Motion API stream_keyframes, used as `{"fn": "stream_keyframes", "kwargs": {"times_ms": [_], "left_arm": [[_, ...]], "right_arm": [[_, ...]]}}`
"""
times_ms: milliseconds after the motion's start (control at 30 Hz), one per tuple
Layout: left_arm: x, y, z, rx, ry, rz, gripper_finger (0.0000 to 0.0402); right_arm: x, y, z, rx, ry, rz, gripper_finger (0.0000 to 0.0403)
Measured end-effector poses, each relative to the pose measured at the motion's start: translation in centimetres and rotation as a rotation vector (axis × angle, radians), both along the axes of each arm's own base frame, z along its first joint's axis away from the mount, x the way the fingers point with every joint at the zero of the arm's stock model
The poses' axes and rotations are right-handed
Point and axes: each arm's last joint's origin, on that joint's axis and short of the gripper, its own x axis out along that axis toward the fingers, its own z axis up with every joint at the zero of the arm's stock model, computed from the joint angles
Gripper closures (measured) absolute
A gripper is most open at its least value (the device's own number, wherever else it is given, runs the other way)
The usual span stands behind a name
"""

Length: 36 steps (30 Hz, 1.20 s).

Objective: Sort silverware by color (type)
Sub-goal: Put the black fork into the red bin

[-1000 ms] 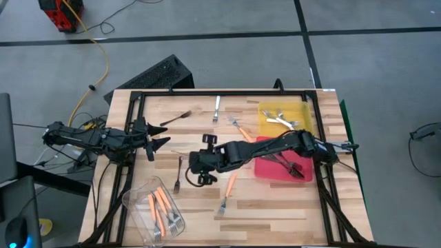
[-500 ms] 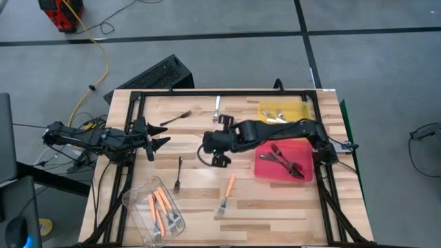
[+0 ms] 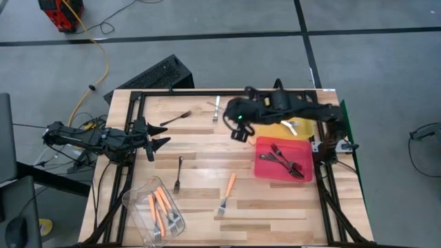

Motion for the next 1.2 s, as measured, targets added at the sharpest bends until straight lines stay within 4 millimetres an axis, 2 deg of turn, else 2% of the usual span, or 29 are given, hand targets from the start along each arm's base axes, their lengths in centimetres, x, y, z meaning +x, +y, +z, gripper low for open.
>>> {"fn": "stream_keyframes", "kwargs": {"times_ms": [200, 333, 767, 967, 1200], "left_arm": [[0.0, 0.0, 0.0, -0.003, 0.001, -0.005, 0.0187], [0.0, 0.0, -0.1, -0.008, 0.010, -0.004, 0.0187], [-0.1, 0.0, -0.3, -0.006, 0.024, 0.004, 0.0187], [-0.1, 0.0, -0.3, -0.006, 0.024, 0.005, 0.0187], [-0.1, 0.0, -0.3, -0.007, 0.024, 0.006, 0.0187]], "right_arm": [[-2.7, -0.7, 0.9, -0.030, 0.047, -0.057, 0.0375], [-4.8, -0.6, -0.1, -0.012, 0.062, -0.086, 0.0371], [-13.0, 0.6, -7.3, 0.088, -0.107, -0.181, 0.0370], [-15.1, 1.5, -10.7, 0.125, -0.113, -0.192, 0.0371], [-16.6, 2.8, -14.4, 0.168, -0.086, -0.206, 0.0370]]}}
